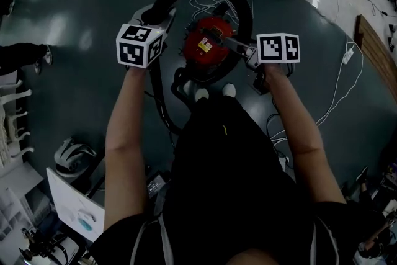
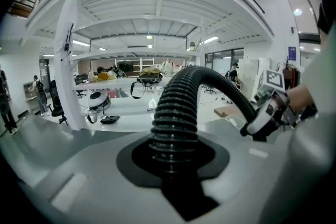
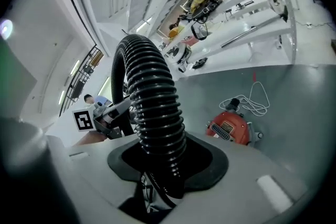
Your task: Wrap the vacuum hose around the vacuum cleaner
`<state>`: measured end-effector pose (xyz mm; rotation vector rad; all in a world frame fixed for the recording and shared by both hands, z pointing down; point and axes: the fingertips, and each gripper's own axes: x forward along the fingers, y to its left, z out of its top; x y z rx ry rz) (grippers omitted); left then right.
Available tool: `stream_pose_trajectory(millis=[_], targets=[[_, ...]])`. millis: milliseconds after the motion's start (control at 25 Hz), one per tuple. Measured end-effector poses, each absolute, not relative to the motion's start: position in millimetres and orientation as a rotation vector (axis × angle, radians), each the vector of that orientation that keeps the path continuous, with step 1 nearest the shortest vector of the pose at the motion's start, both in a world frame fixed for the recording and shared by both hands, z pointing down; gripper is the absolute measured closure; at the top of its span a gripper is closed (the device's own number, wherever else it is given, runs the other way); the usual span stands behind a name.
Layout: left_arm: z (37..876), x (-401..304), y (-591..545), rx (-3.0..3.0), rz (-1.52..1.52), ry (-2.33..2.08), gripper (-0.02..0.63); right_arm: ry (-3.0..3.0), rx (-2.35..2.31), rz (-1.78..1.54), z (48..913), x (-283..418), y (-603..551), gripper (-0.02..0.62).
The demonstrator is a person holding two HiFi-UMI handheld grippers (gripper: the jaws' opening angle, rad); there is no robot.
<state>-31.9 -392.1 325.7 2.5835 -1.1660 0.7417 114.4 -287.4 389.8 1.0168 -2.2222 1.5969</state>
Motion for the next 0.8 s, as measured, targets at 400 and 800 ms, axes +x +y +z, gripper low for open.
stream_pose_trajectory(millis=[400,800], targets=[[404.2,3.9,-403.2,2.548,0.797,-1.073,0.489,-2.088,1.155,1.706,451.3,156.1,-298.5,0.439],[483.1,11.9,-403.9,2.474,0.864,-1.047,0.489,-1.963,1.185,1.783,521.1,175.3,-304.5,0.439]])
